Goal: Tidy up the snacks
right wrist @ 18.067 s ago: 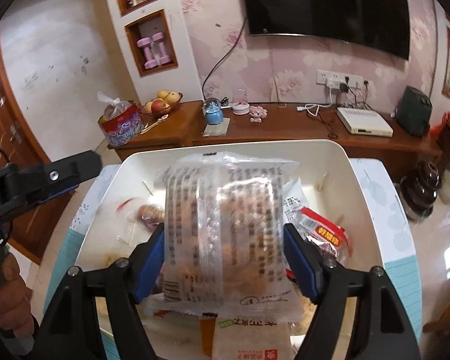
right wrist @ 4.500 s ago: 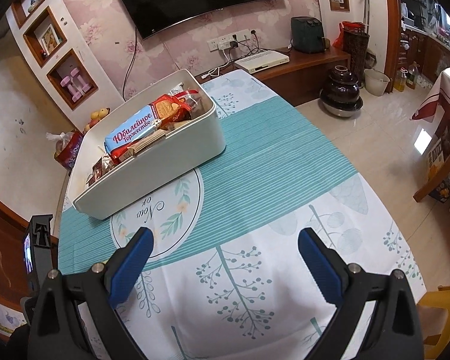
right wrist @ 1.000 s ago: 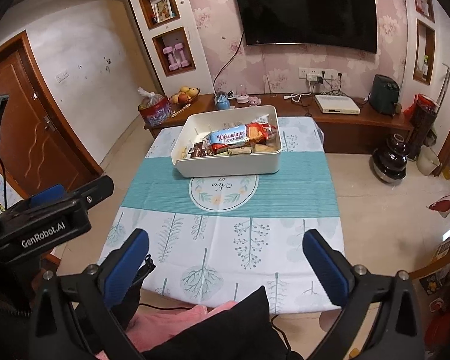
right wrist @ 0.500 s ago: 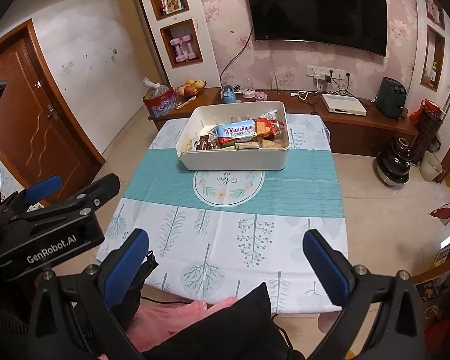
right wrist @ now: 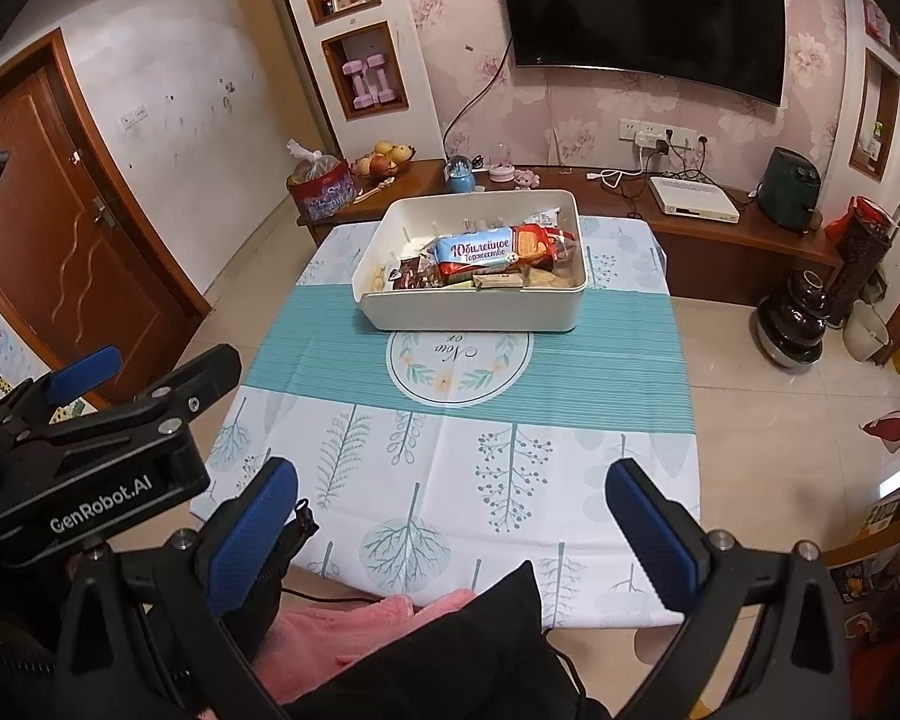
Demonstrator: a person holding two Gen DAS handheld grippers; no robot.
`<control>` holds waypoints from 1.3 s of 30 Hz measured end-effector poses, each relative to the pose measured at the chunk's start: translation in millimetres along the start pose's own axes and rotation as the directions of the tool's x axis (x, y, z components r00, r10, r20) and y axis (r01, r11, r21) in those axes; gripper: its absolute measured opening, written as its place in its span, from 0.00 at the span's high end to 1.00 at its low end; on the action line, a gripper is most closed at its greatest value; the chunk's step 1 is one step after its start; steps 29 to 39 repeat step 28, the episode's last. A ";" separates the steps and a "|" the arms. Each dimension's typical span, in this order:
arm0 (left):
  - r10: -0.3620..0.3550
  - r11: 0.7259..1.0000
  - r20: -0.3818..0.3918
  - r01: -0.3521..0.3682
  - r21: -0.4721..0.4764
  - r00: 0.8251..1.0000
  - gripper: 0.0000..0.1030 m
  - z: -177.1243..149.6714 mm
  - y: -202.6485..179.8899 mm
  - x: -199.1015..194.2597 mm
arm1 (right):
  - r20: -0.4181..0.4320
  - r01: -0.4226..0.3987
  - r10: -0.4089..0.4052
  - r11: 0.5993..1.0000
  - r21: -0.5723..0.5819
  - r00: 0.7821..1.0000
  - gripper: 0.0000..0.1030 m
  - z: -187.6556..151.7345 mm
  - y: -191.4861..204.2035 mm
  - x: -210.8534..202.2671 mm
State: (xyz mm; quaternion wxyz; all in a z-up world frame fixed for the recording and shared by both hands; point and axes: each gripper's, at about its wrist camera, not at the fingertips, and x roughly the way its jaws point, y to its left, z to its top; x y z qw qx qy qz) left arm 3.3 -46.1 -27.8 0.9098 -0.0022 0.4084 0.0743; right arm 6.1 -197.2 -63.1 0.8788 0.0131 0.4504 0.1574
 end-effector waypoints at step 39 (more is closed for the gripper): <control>-0.002 1.000 -0.002 0.002 0.005 1.000 0.01 -0.1 -1.7 3.9 | -0.016 -0.007 0.007 1.000 0.001 1.000 0.00 -6.3 0.8 7.1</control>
